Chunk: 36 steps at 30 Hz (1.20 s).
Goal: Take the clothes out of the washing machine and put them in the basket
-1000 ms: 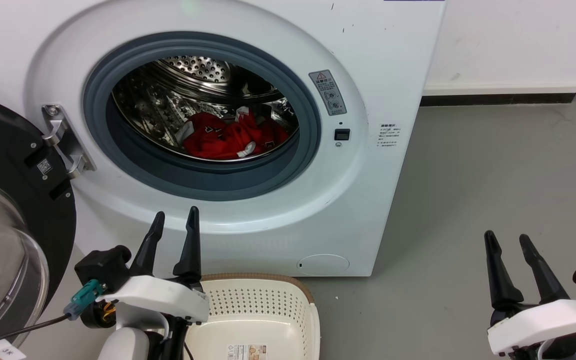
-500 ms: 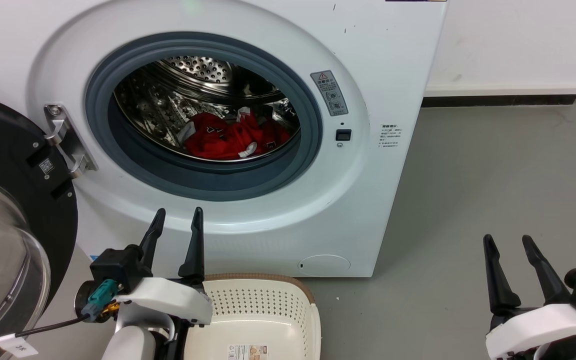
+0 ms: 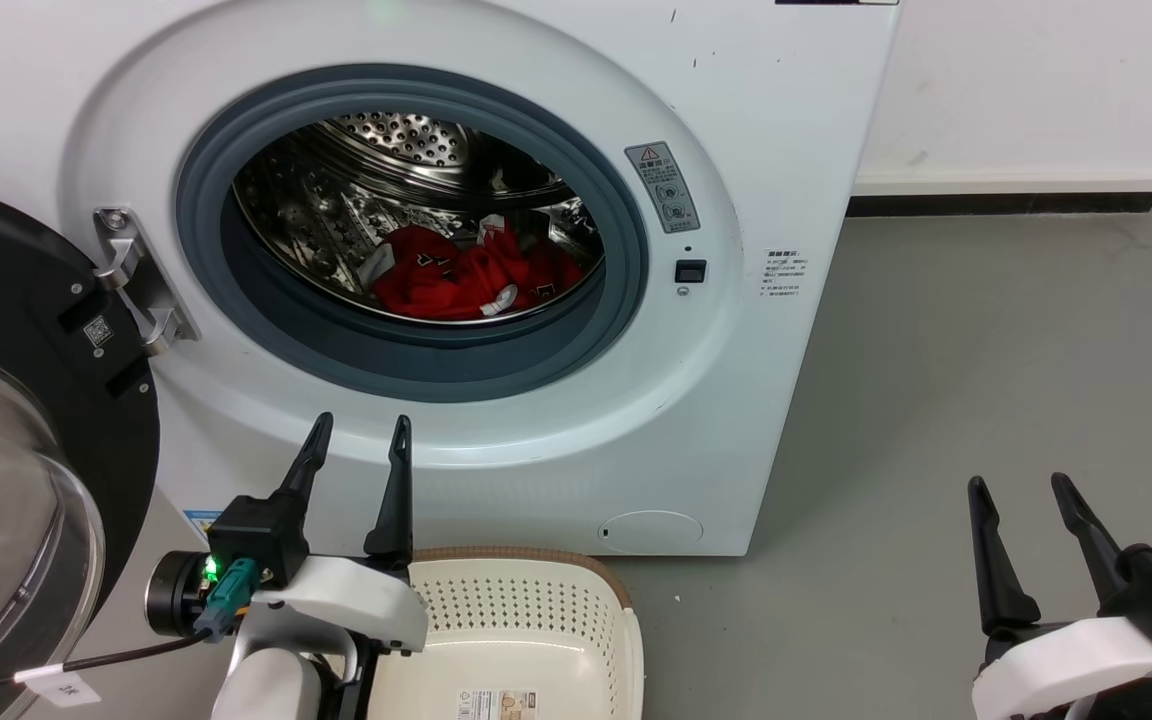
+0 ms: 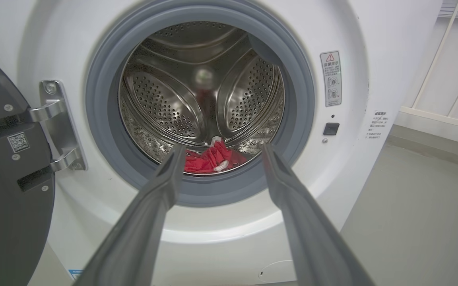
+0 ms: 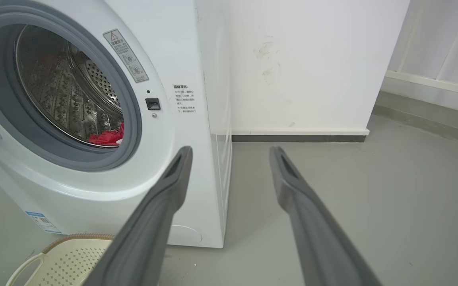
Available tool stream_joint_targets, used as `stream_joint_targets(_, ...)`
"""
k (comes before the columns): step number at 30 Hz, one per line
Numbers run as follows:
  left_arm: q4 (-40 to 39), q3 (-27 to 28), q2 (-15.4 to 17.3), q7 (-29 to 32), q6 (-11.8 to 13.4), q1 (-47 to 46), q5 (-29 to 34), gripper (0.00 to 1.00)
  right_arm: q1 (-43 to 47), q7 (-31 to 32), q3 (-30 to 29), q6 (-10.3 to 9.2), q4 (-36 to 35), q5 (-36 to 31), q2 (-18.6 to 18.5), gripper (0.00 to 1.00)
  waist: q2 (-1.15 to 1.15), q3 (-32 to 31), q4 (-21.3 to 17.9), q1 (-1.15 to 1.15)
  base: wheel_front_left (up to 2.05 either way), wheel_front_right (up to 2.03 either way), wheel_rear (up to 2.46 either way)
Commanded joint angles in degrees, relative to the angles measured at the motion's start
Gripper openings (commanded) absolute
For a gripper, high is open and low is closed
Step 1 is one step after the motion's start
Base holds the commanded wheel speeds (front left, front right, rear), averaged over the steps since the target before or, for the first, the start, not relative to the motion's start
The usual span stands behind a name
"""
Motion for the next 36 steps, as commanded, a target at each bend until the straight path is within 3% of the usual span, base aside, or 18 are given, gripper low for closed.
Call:
stream_joint_targets(1, 0.14, -0.13, 0.24, -0.51, 0.3, -0.71, 1.18, 1.0, 0.46, -0.21, -0.02, -0.01, -0.56, -1.28, 0.07, 1.0, 0.0, -0.02, 0.03, 0.0, 0.0, 0.0, 0.0)
stream_joint_targets(19, 1.9, -0.13, 0.43, -2.38, 1.19, -0.76, 7.75, 1.0, 1.3, -0.73, -0.35, -0.03, -1.4, -8.36, 0.1, 1.0, 0.0, -0.19, 0.24, 0.0, 0.0, 0.0, 0.0)
stream_joint_targets(36, 3.42, 0.66, 0.32, -2.34, 1.45, -1.31, 6.97, 1.0, 0.61, -0.95, -0.6, -0.03, -0.05, -7.23, 0.1, 1.0, 0.0, -0.08, 0.41, 0.0, 0.0, 0.0, 0.0)
